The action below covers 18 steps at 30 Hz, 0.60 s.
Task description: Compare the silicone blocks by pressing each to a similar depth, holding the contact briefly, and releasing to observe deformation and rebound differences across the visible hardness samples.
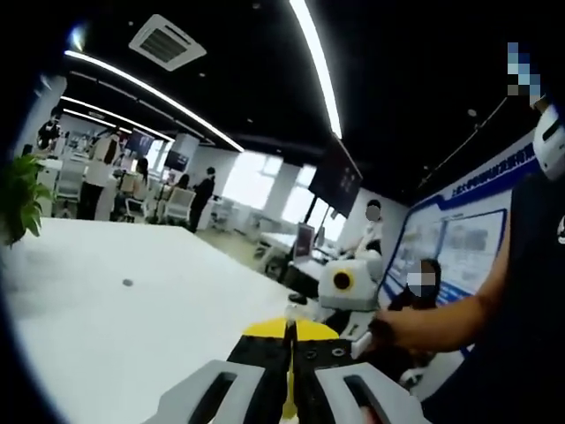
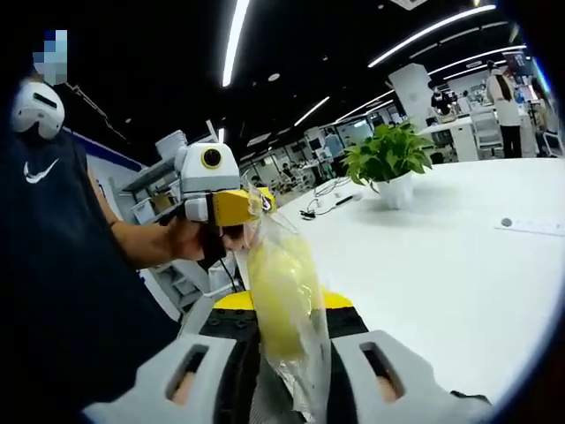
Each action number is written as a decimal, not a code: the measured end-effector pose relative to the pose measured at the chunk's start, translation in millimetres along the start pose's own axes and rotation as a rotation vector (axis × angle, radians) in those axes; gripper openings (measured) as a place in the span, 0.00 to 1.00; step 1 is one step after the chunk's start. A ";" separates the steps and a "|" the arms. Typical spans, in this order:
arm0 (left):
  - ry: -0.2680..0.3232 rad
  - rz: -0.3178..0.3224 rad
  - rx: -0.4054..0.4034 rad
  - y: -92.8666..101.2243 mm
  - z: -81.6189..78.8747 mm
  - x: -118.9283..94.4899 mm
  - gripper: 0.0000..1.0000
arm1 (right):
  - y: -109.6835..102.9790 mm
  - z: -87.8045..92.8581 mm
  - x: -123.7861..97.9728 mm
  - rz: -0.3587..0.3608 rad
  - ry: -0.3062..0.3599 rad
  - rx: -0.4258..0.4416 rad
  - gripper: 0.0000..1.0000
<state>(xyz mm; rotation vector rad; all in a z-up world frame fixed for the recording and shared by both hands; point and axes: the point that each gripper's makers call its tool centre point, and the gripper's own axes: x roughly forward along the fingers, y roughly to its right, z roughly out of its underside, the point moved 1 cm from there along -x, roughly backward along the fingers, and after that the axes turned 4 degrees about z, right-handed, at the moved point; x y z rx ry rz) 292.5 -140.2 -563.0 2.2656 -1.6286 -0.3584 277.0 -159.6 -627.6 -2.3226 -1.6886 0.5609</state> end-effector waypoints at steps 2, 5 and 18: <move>0.002 -0.005 0.018 -0.7 -4.4 2.6 0.00 | 4.3 -3.9 0.2 0.026 0.014 -0.012 0.19; 0.011 0.007 0.036 0.3 -9.6 5.6 0.00 | 16.7 -11.8 -1.2 0.093 0.051 -0.052 0.31; 0.007 0.015 0.005 -12.4 -8.9 19.5 0.00 | 60.7 -11.8 -33.1 0.383 0.095 -0.084 0.97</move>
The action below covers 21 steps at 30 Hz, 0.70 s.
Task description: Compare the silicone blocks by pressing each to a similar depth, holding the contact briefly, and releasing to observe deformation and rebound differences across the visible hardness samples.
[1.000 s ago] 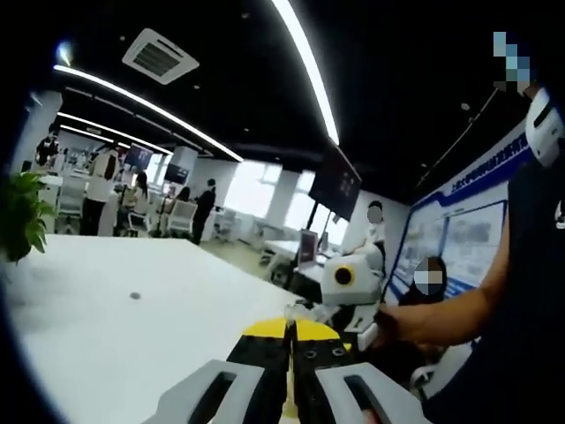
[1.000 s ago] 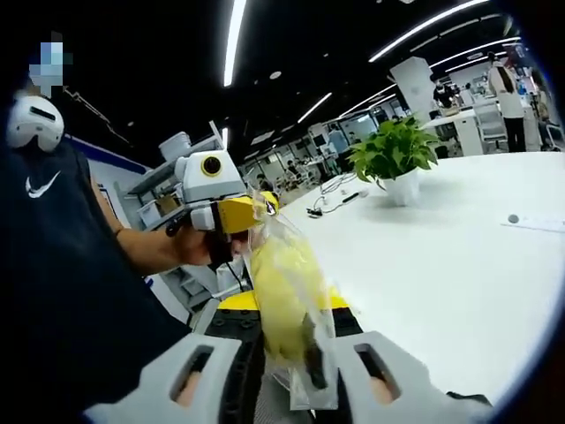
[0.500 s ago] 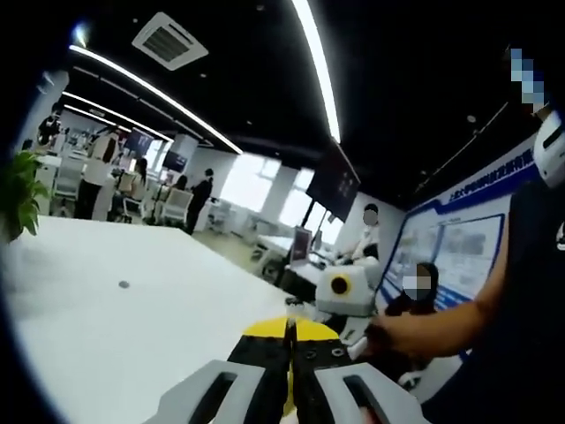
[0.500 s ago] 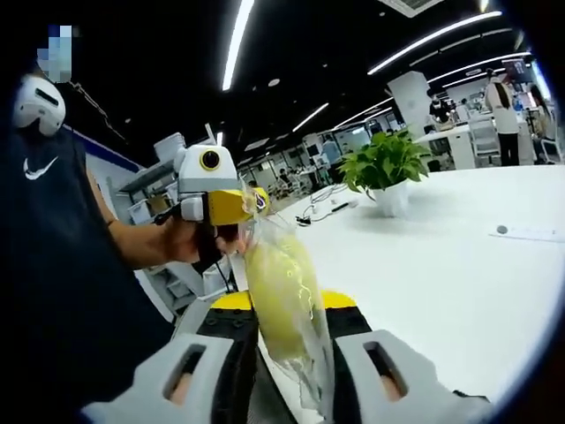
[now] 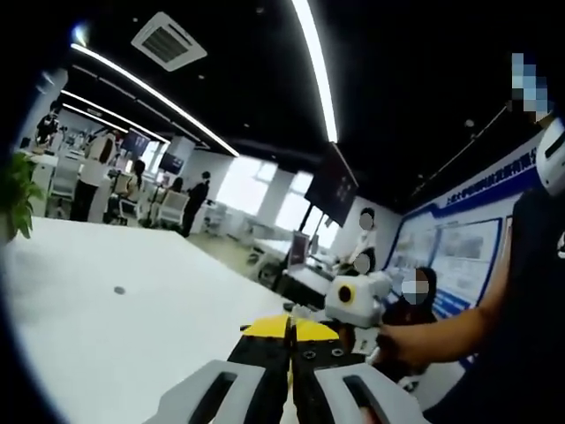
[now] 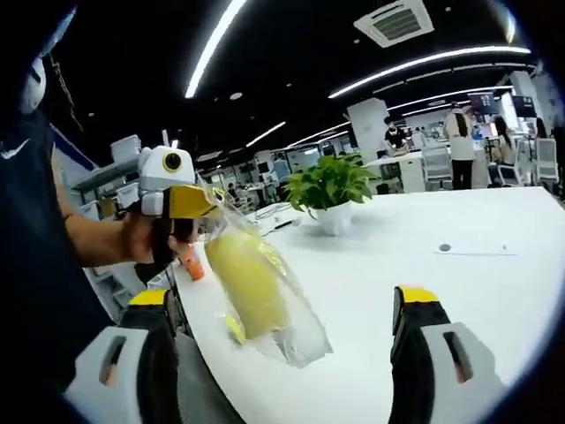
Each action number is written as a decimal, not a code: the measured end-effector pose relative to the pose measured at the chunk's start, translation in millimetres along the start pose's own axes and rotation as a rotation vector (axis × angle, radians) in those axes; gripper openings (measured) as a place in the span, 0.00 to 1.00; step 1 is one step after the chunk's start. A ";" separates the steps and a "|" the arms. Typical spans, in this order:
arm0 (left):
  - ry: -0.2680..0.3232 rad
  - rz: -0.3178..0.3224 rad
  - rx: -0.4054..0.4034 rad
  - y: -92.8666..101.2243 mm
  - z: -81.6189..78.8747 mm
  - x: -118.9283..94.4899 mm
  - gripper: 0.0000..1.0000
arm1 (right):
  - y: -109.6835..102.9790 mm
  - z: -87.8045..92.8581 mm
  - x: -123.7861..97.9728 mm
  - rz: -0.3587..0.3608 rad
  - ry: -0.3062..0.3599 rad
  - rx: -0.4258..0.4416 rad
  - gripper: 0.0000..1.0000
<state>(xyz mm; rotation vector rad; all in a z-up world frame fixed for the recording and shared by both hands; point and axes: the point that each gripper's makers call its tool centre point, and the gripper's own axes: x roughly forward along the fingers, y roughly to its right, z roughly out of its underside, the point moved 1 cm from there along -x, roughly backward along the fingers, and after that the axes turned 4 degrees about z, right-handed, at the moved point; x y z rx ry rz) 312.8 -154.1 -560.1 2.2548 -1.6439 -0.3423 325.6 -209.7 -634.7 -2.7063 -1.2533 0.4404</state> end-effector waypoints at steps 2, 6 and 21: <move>0.000 -0.006 -0.002 -0.7 1.1 0.9 0.00 | 8.3 0.2 -10.4 0.047 0.004 -0.030 0.97; 0.004 -0.007 -0.011 -2.2 3.3 3.4 0.00 | 23.3 -2.4 -31.9 0.118 0.033 -0.038 0.96; 0.042 -0.071 -0.167 -33.7 52.7 -0.2 0.00 | 50.9 64.5 -87.7 0.294 -0.059 0.024 0.97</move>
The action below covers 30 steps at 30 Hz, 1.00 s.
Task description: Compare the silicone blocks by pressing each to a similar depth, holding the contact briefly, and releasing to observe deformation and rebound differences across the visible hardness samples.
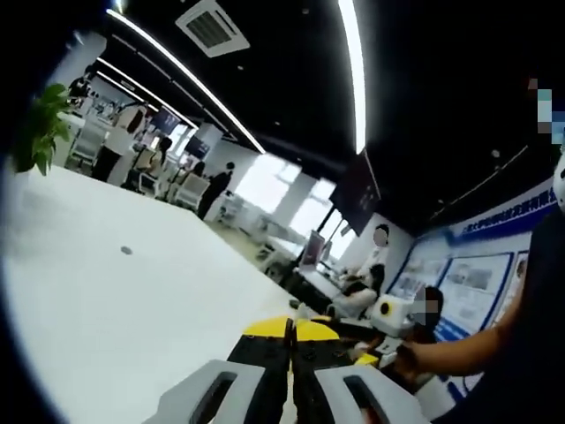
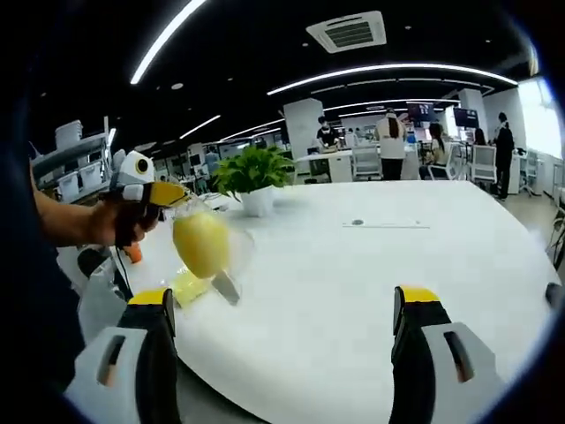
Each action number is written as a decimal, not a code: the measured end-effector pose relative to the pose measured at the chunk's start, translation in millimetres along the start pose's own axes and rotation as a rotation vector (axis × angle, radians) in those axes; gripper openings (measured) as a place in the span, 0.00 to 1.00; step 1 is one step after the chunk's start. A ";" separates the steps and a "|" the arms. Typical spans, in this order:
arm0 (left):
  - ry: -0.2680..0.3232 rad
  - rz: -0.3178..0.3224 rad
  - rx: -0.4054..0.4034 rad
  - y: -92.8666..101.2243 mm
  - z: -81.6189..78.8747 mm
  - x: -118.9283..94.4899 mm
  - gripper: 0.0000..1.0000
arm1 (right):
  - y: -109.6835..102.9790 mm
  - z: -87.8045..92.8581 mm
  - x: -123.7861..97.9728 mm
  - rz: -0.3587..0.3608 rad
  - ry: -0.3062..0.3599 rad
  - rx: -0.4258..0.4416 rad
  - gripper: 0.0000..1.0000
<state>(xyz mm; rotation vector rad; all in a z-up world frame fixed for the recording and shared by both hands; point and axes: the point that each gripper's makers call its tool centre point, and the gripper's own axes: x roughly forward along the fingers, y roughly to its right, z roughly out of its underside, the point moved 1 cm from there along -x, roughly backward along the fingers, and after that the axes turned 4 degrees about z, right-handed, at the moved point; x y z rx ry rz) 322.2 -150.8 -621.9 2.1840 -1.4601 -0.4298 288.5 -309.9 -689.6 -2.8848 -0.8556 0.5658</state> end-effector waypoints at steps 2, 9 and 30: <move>-0.003 -0.005 -0.008 -2.5 7.0 0.4 0.00 | -0.4 7.5 -2.7 0.005 -0.019 0.009 0.97; -0.004 -0.021 -0.067 -14.3 33.7 4.1 0.00 | -2.4 16.4 -5.7 0.010 -0.025 0.021 0.97; 0.000 -0.162 -0.242 -67.8 82.1 1.5 0.00 | -11.0 34.7 -3.1 0.001 -0.044 0.049 0.97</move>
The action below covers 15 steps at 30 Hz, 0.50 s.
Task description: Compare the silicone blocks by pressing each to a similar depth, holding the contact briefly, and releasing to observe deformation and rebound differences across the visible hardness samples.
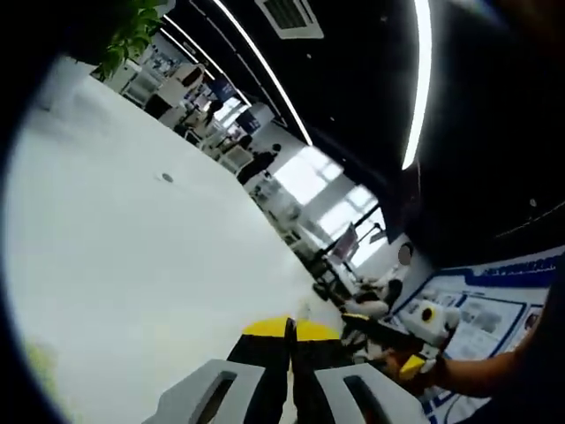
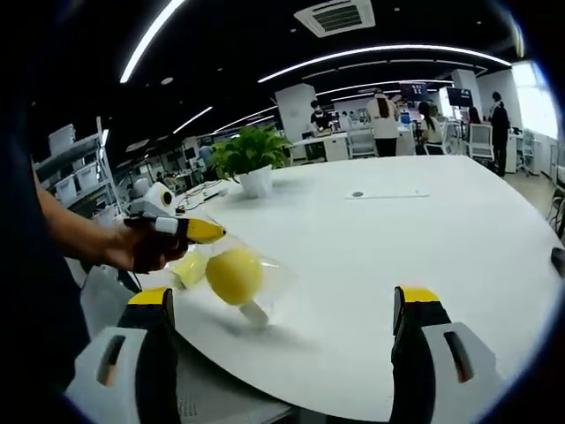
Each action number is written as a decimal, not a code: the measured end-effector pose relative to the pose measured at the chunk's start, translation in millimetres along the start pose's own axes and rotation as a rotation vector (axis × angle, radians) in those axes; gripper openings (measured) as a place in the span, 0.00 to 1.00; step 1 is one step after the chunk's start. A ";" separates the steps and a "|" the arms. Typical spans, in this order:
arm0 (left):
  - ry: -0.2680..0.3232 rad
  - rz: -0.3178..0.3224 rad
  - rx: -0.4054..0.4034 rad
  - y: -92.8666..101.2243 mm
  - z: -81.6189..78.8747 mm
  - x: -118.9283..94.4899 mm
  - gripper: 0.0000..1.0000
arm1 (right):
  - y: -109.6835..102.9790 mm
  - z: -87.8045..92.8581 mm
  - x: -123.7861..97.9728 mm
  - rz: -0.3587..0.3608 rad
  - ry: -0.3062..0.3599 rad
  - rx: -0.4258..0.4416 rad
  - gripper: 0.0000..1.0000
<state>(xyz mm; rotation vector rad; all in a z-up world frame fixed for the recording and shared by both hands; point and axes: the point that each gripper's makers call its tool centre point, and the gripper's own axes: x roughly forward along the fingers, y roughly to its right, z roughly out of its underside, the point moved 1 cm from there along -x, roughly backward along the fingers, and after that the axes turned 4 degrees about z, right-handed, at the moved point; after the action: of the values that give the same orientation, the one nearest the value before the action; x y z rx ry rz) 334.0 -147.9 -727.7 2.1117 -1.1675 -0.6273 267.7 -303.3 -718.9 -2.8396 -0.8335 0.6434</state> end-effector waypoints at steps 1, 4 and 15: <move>0.006 -0.035 -0.003 -9.9 -0.8 -0.2 0.00 | -0.4 0.2 -0.5 0.000 -0.001 0.003 0.97; 0.016 -0.076 0.029 -26.8 -4.7 -1.4 0.00 | -0.1 1.2 -0.7 -0.001 -0.004 0.006 0.97; 0.002 -0.277 0.021 -82.4 -2.8 -5.2 0.00 | 0.5 -7.8 1.8 -0.007 0.027 0.064 0.97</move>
<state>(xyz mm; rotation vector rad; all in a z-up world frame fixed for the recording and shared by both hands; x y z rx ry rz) 379.5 -109.3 -784.8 2.3120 -0.8896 -0.7384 272.7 -302.7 -712.6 -2.7812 -0.8034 0.6176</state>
